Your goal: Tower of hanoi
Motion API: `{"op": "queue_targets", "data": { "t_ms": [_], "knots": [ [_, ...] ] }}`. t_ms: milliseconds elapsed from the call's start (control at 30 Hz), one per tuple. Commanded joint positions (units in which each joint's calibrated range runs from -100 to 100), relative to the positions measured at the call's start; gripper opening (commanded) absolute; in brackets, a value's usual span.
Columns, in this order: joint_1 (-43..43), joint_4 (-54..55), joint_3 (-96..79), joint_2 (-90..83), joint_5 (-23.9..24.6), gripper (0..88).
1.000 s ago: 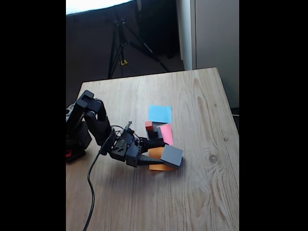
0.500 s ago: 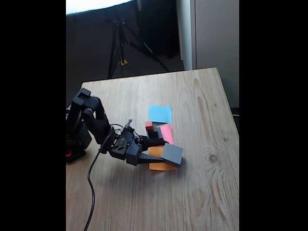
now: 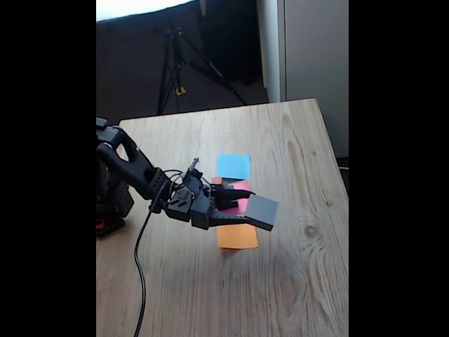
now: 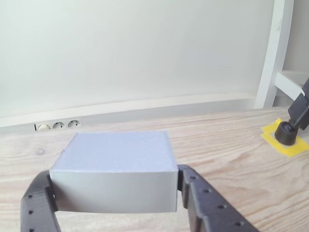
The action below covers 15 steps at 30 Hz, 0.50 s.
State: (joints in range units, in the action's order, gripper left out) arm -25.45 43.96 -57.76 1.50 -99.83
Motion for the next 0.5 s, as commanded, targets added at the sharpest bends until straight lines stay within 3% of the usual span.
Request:
{"op": "queue_targets", "data": {
  "t_ms": [0, 133, 300, 467],
  "knots": [
    [0.7, -14.1, 9.3, -10.7, -0.2, 22.3],
    [1.2, -31.0, 18.4, -16.5, -0.2, 22.5],
    [2.4, -63.7, 36.4, -21.5, -0.2, 23.0],
    [6.0, -83.4, 49.0, -24.1, -0.2, 22.4]
  ]
}}
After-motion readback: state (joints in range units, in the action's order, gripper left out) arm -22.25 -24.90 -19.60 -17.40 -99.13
